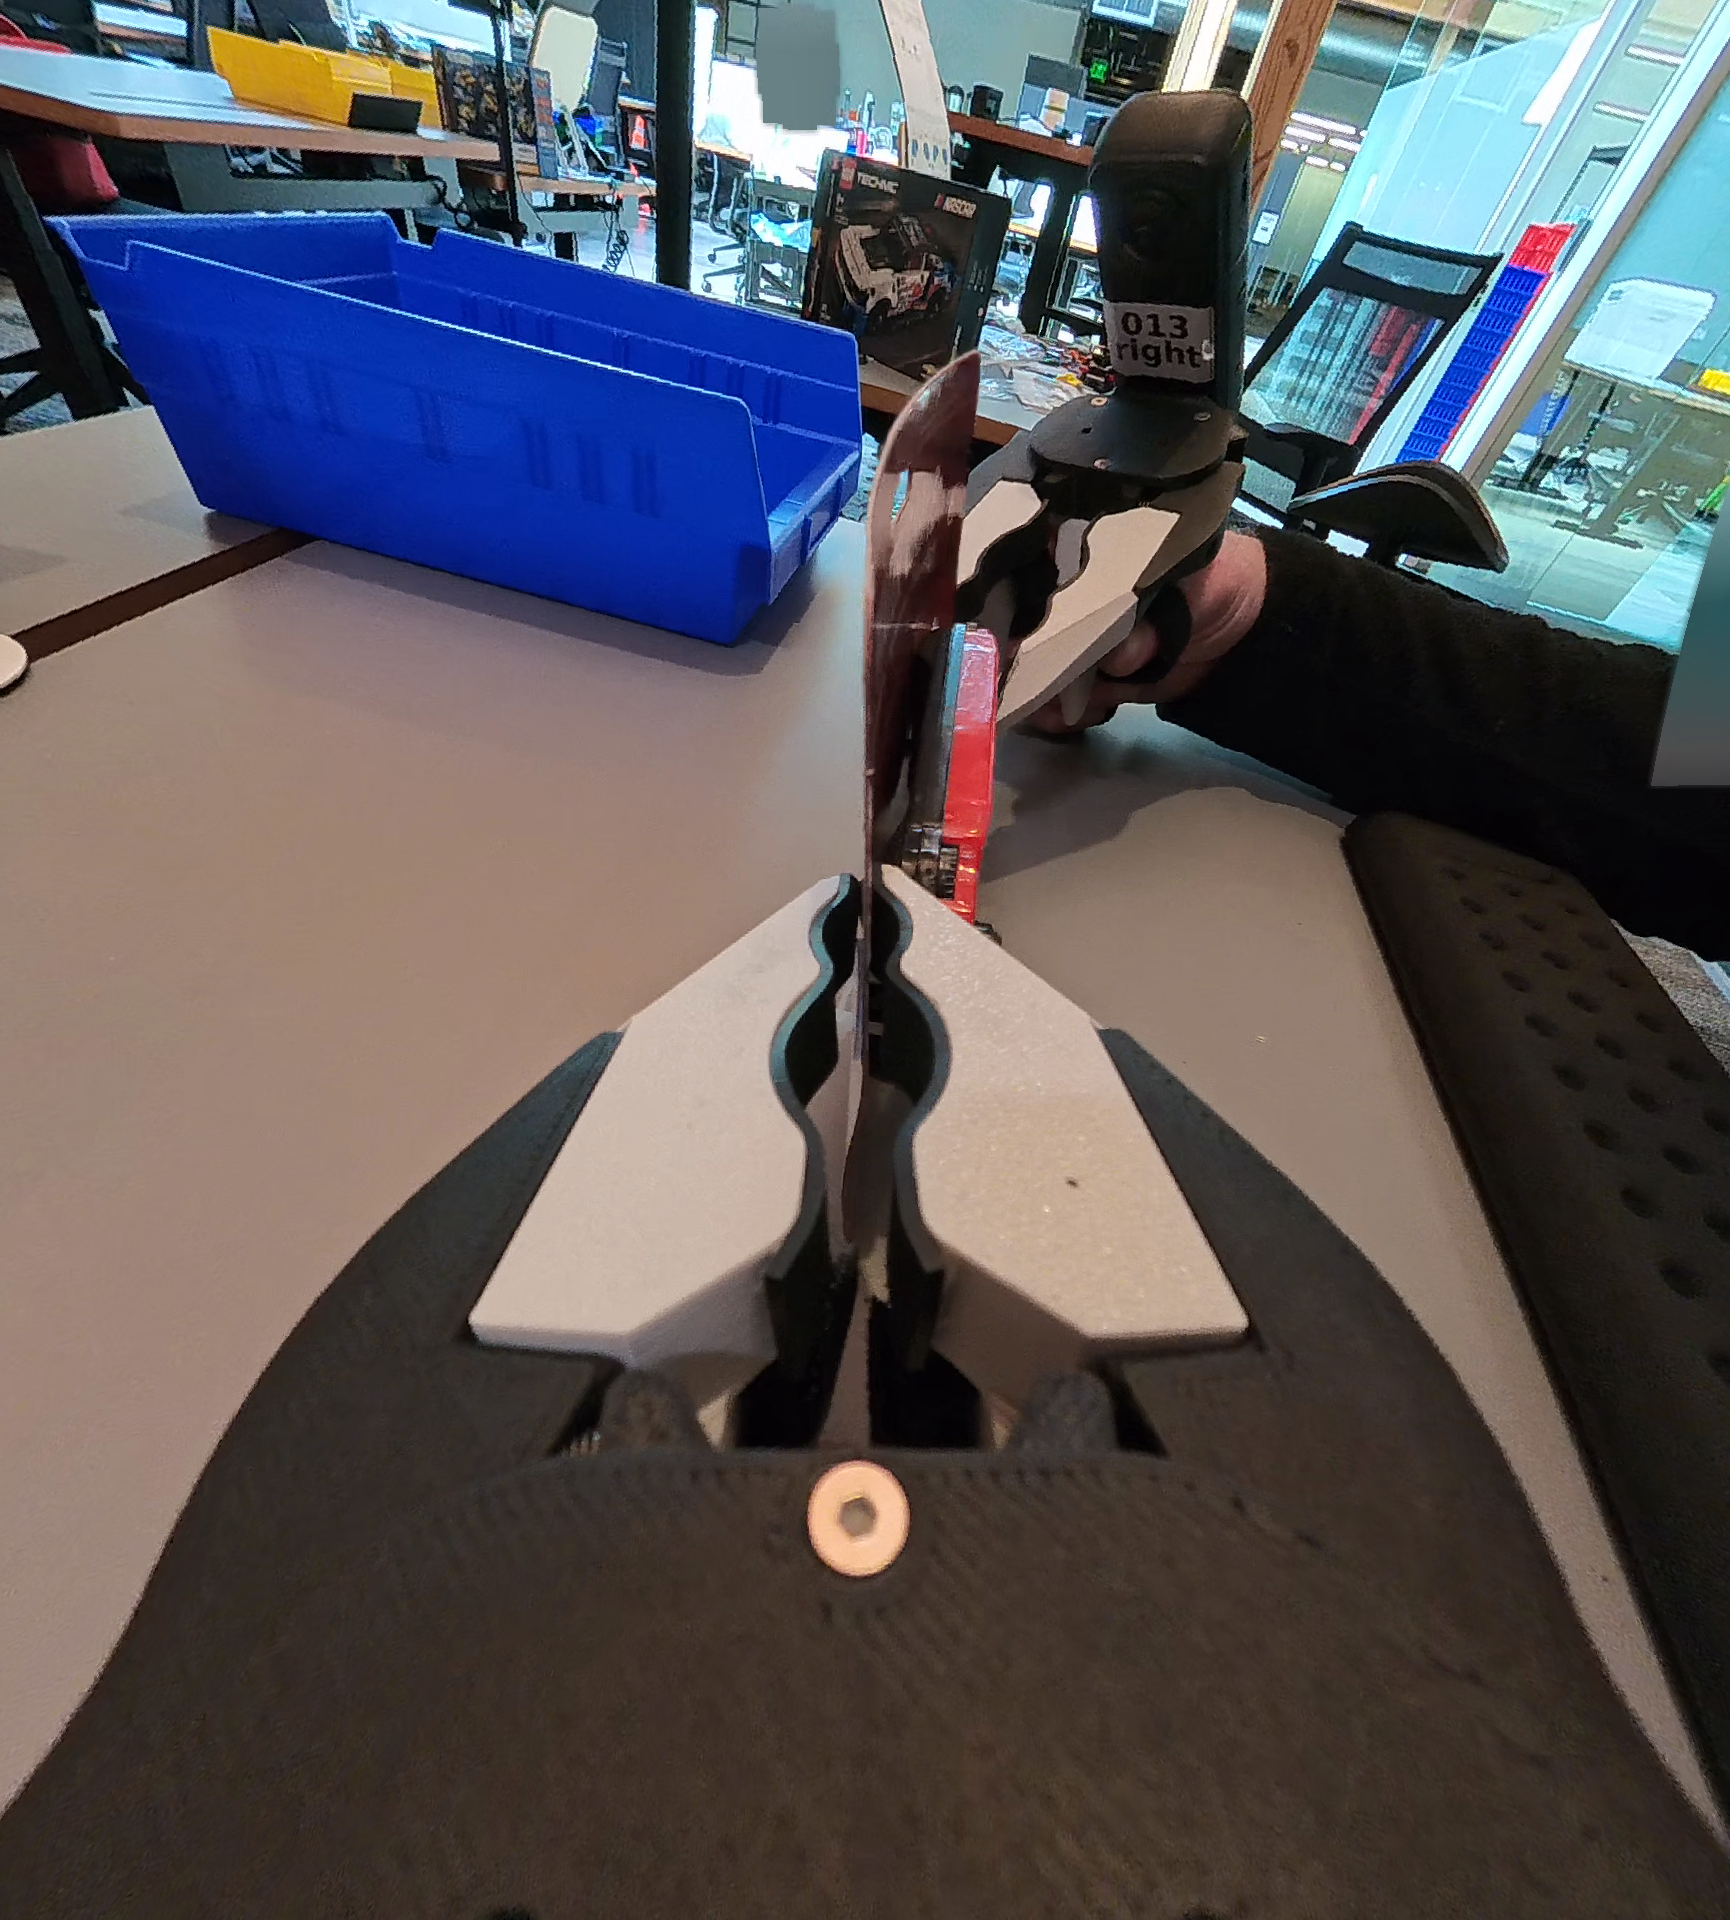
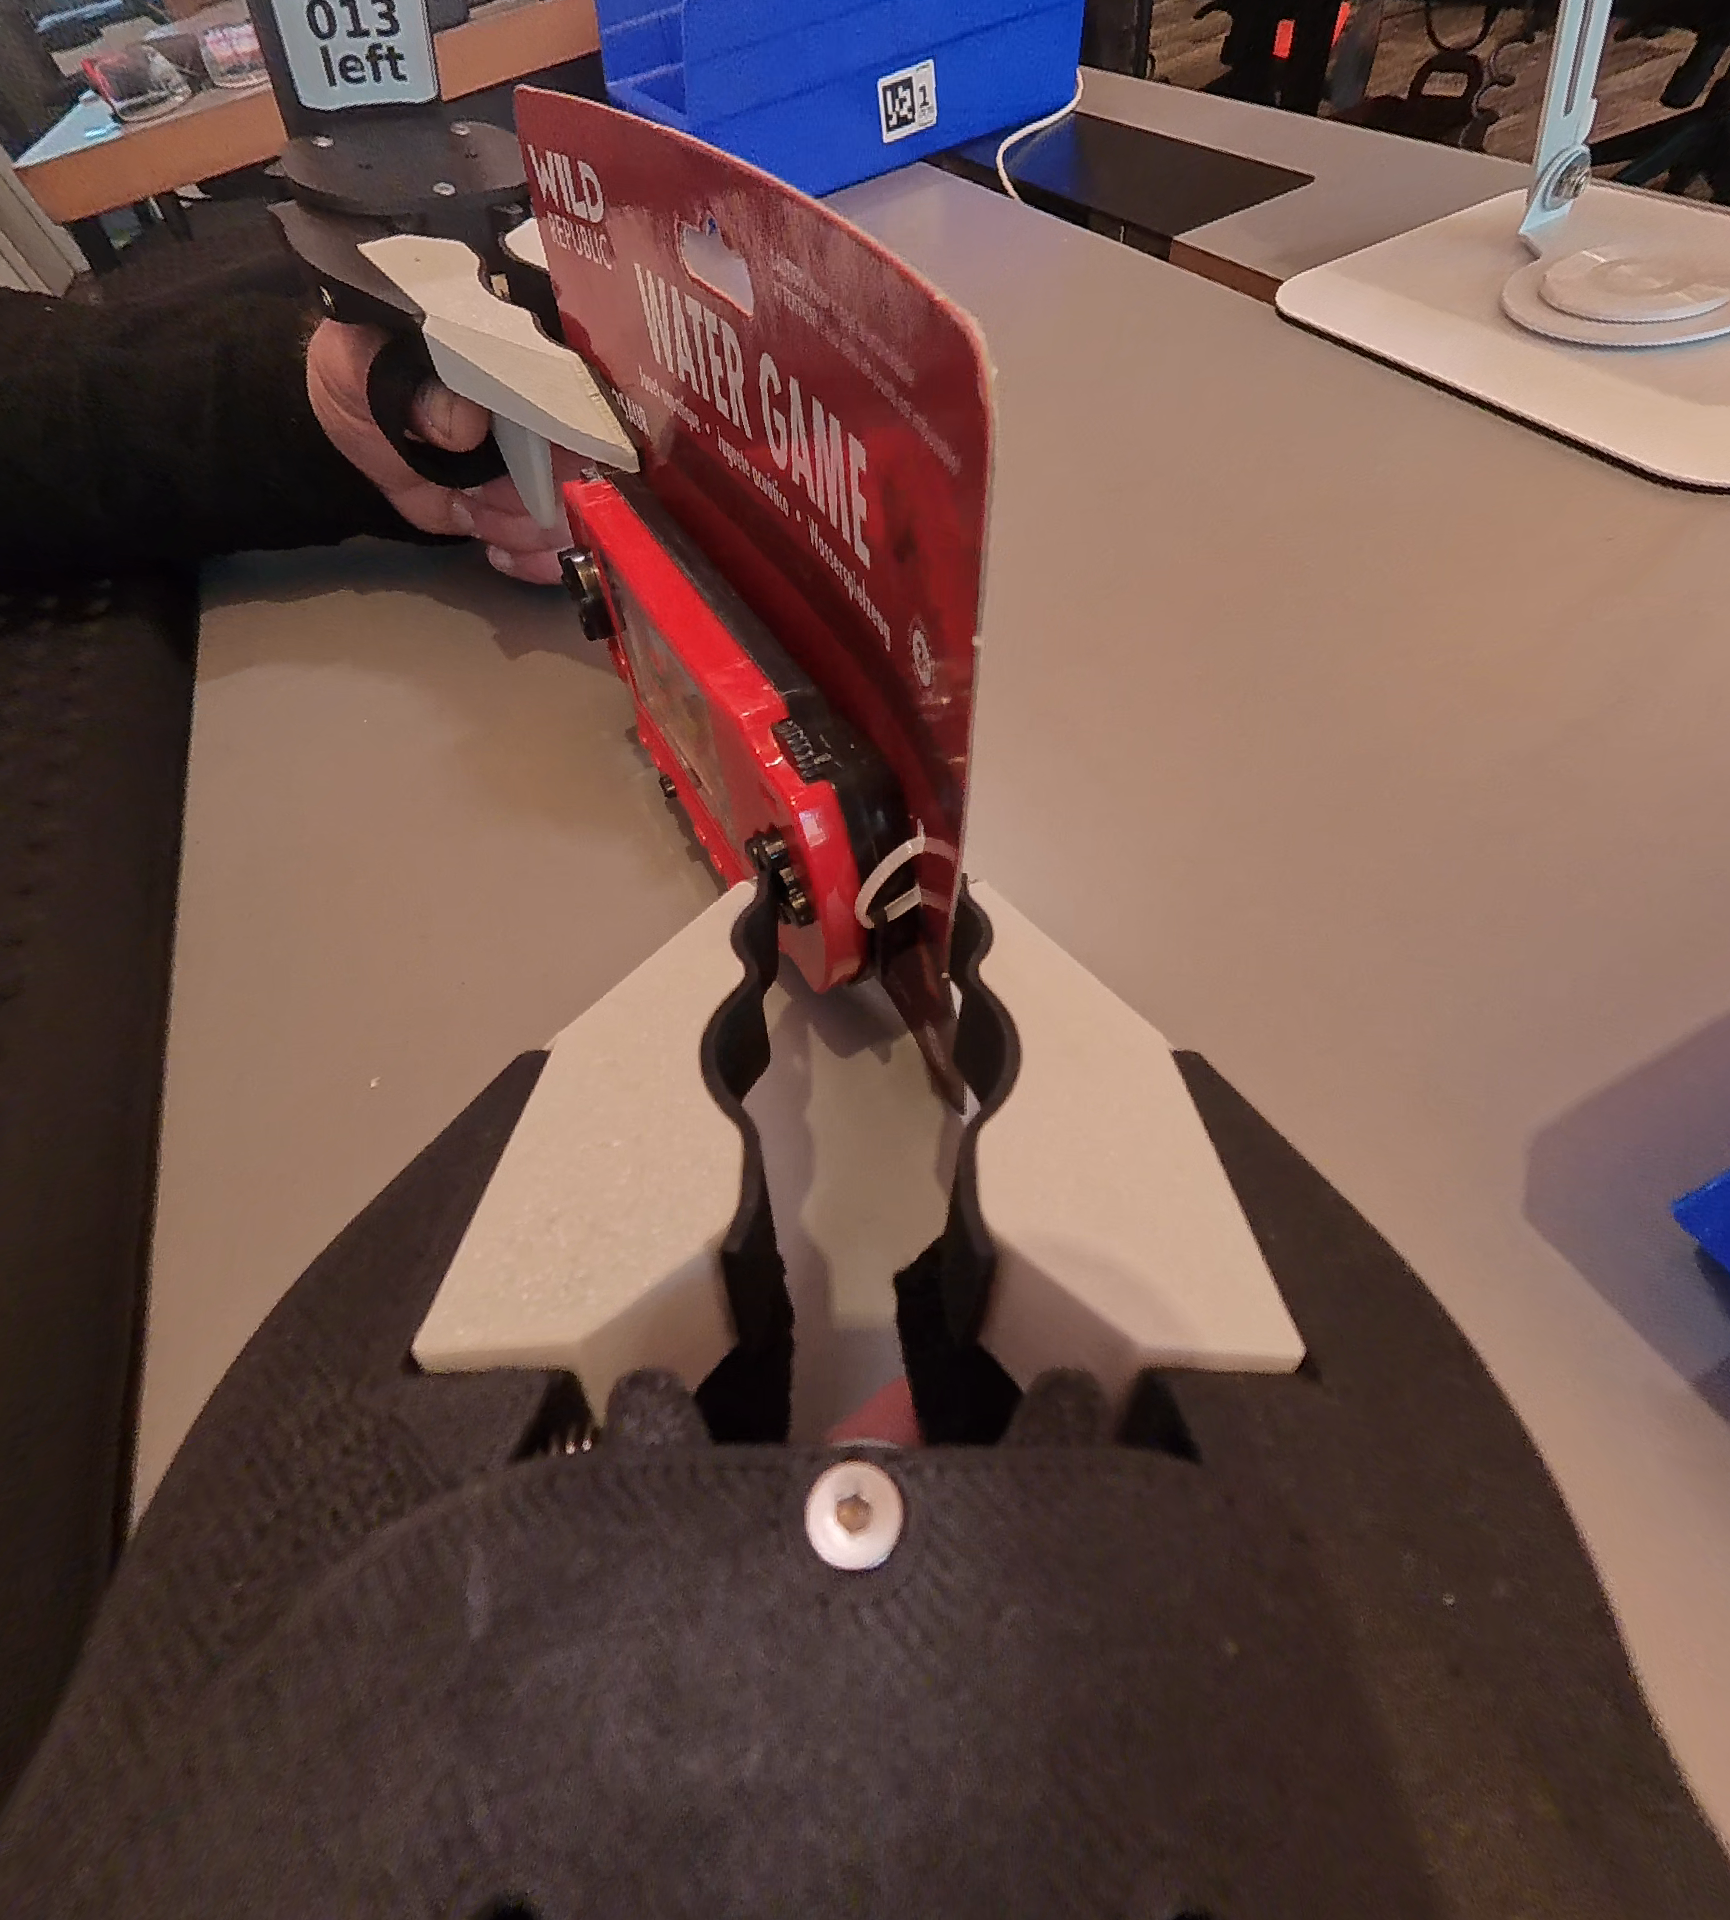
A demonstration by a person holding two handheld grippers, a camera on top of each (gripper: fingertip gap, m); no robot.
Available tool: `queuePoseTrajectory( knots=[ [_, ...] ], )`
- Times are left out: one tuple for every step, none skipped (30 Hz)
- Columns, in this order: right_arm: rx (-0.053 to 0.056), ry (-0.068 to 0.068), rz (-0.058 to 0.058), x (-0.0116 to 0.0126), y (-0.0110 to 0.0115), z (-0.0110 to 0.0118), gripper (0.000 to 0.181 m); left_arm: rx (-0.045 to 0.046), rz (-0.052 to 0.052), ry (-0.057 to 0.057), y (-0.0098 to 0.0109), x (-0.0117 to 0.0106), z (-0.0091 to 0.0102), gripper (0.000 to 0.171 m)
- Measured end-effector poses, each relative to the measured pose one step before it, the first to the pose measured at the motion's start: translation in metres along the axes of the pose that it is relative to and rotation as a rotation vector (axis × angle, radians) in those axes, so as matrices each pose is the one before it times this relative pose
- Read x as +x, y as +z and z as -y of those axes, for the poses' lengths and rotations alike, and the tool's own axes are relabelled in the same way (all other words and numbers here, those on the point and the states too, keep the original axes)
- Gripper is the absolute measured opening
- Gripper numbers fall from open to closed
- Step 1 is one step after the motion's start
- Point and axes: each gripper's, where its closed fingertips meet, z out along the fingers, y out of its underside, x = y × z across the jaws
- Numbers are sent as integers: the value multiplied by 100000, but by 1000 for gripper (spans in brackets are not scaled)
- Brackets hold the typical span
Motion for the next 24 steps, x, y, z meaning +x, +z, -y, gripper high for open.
queuePoseTrajectory(
  knots=[
    [-144, -13, 110, -15, -1, -16, 29, 19, 7, -7, 1, 0, 3, 0],
    [-95, -242, -89, -20, 3, -18, 29, 50, 7, -29, -5, -4, 6, 0],
    [-49, -55, -57, 1, 6, -5, 29, 73, -5, -161, -10, -21, 13, 0],
    [25, 214, 125, 8, 5, 1, 29, 9, -50, -79, -3, -1, 3, 0],
    [86, 70, -7, 6, 6, 14, 29, -4, 73, 42, 8, -8, 0, 0],
    [214, -407, -416, 26, 11, 29, 31, 7, 32, -90, -3, -12, 3, 0],
    [306, 161, -308, 12, 31, 43, 33, -8, -5, -129, -5, -19, -7, 0],
    [292, 873, 184, 6, 19, 34, 34, -19, -83, 107, 0, 20, 5, 0],
    [-29, 257, 175, -13, 20, 0, 35, -133, -85, 154, 16, 17, -16, 0],
    [-171, -340, -60, -19, 25, -18, 35, -17, 38, -29, -1, -3, -2, 0],
    [-19, -137, 88, -33, 8, -4, 36, -3, -49, -148, 8, -15, -3, 0],
    [39, 234, 233, -17, -12, -6, 36, -4, -24, 13, 0, 2, -1, 0],
    [8, 132, 87, -1, -9, 1, 36, -25, -34, 111, 8, 18, 5, 0],
    [-13, -58, 94, -19, -1, -4, 36, 0, -43, -75, -1, -4, -8, 0],
    [-35, -83, 226, -36, -2, -7, 37, -3, 5, -145, 6, -21, 7, 0],
    [-44, 100, 285, -27, -13, -6, 37, -10, 82, -9, 8, -6, -1, 0],
    [33, 187, 24, 15, -3, -3, 37, 25, 115, 31, 15, -21, 7, 0],
    [-23, 56, 65, -3, -11, -5, 37, -9, 42, -37, 4, -12, 1, 0],
    [-201, 54, 151, -23, -19, -41, 39, -9, 31, 0, 8, 1, 0, 0],
    [-587, 265, 183, -9, -8, -105, 42, -27, -12, 48, 4, 6, 7, 0],
    [-656, 423, 377, -46, 9, -115, 45, -27, 99, -13, 20, -10, 0, 0],
    [-517, 272, 182, -19, -3, -96, 47, -62, -114, -2, 17, 19, -4, 0],
    [-47, 67, -222, 18, -30, -20, 48, -28, -7, 33, 15, 9, -2, 0],
    [134, 91, -105, 12, -45, -5, 48, 4, 39, -44, -3, -16, 2, 0]
  ],
)
